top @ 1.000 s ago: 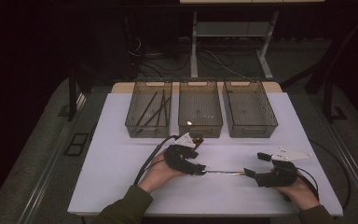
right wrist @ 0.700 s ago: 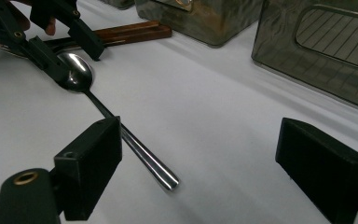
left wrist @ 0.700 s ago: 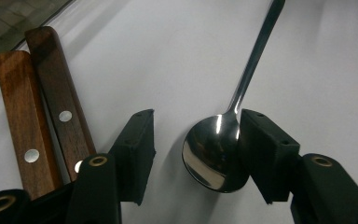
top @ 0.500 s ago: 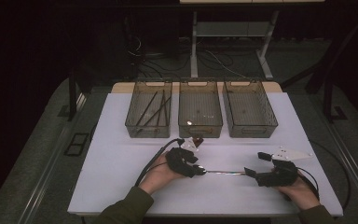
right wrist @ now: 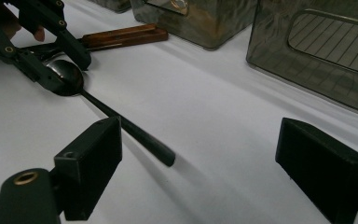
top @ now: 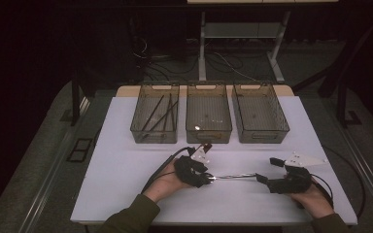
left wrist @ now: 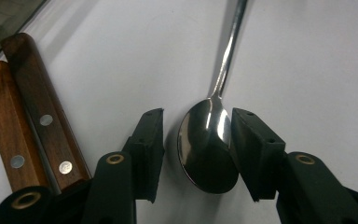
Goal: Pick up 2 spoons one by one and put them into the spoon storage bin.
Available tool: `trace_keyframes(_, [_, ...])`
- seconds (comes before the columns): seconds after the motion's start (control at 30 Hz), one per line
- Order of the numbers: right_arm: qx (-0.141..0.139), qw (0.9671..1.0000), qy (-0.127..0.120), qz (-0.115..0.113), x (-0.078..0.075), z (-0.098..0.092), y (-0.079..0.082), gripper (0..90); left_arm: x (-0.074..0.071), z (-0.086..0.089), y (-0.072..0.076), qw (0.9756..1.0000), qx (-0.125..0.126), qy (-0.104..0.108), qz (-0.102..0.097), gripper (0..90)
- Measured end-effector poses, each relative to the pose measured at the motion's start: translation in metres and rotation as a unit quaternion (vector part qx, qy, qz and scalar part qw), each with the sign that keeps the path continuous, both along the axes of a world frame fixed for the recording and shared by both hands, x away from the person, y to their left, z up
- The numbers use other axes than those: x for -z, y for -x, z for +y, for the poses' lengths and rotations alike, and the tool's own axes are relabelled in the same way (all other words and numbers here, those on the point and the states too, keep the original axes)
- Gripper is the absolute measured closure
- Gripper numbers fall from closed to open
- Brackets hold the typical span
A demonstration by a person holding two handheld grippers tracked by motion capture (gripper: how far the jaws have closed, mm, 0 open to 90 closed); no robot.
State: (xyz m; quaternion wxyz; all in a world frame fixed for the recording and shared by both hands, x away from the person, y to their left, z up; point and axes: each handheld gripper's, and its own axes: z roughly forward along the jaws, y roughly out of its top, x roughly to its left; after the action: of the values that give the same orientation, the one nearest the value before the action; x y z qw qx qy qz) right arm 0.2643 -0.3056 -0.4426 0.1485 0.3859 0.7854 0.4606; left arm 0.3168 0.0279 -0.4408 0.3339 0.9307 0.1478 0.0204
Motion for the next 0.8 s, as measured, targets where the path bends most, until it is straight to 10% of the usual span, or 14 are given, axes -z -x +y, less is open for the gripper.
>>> trace_keyframes(0.8, [0.024, 0.9995, -0.017, -0.015, -0.0055, -0.0074, 0.0009, 13.8, -0.0088, -0.0046, 0.0101, 0.9997, 0.009, -0.011, -0.017, 79.7])
